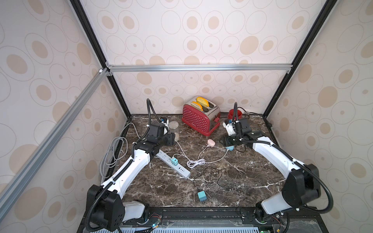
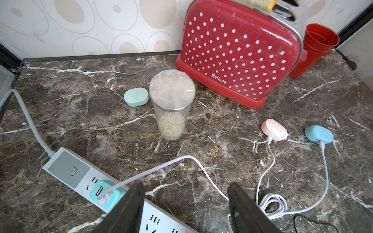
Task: Charge the bluetooth headset
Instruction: Place the bluetooth headset at the center of the board, then adjust the charging cable at the center of the board.
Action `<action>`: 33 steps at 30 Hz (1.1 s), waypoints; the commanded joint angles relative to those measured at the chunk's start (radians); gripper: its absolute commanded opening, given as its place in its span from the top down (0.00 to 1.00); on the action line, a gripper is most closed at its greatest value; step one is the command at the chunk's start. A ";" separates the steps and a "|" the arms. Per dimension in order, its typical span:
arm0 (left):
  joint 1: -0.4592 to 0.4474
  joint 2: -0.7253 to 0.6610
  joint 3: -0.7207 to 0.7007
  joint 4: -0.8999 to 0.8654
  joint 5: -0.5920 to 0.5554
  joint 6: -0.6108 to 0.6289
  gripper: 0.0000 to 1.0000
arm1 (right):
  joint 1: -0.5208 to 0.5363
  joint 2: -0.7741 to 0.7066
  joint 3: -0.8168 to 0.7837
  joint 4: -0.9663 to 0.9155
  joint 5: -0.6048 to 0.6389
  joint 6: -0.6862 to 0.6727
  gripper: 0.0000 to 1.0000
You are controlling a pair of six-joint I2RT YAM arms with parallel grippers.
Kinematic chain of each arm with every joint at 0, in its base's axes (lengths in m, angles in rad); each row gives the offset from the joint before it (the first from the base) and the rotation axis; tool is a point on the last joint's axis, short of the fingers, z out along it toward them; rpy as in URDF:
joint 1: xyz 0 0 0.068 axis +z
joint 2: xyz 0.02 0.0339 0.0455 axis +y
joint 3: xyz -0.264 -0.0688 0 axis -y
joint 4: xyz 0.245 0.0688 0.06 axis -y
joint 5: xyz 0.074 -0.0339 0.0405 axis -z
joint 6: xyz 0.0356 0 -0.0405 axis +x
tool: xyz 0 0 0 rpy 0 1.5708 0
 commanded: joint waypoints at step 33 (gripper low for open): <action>0.009 -0.120 -0.143 0.084 -0.036 0.045 0.33 | 0.262 -0.071 -0.532 -0.058 -0.138 0.697 0.76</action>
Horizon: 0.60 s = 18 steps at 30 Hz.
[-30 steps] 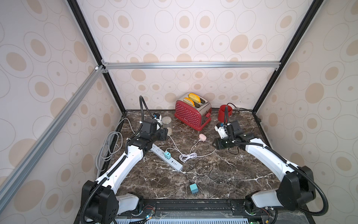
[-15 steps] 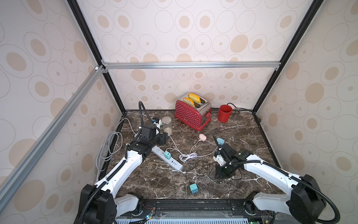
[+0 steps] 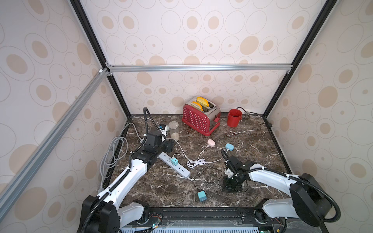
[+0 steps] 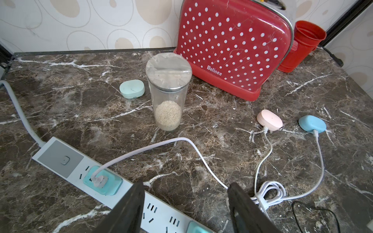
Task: Charge the bluetooth headset
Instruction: Adjust the charging cable at the center of the board.
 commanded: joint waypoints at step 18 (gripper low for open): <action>0.339 0.579 0.609 -0.214 0.136 0.573 0.38 | -0.216 0.027 0.095 -0.009 -0.015 -0.242 0.59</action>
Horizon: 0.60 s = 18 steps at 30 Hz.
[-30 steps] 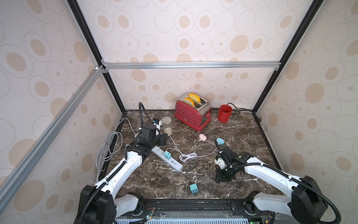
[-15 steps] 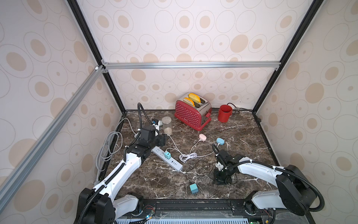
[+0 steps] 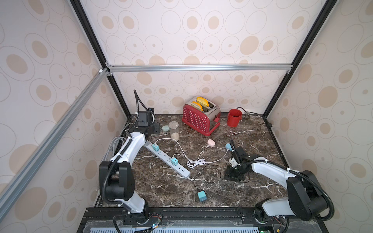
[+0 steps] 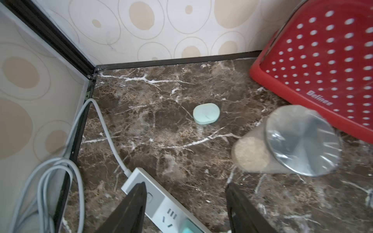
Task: Charge the bluetooth headset
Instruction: Adjust the charging cable at the center of the board, then pick up the bluetooth headset from the center of the board.
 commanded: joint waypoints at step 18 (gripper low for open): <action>0.027 0.630 0.683 -0.482 0.369 1.205 0.34 | -0.018 -0.014 -0.010 -0.021 -0.159 -0.099 0.52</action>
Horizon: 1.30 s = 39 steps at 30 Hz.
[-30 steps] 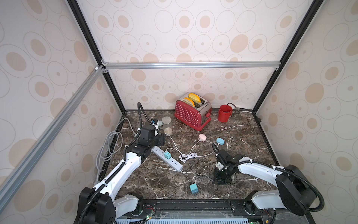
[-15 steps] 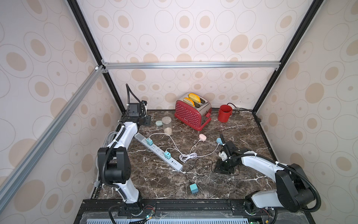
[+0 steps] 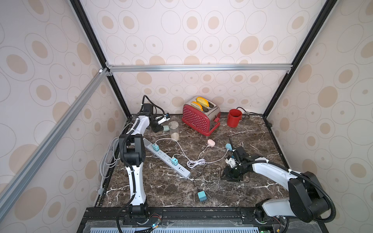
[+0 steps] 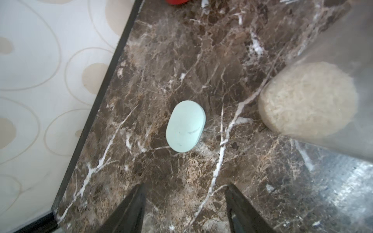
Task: Charge the bluetooth headset
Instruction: Pick up the bluetooth headset from the center of the board.
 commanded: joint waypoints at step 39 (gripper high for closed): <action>-0.030 0.360 0.420 -0.208 0.065 0.299 0.74 | -0.051 0.047 0.037 0.088 -0.080 -0.004 0.50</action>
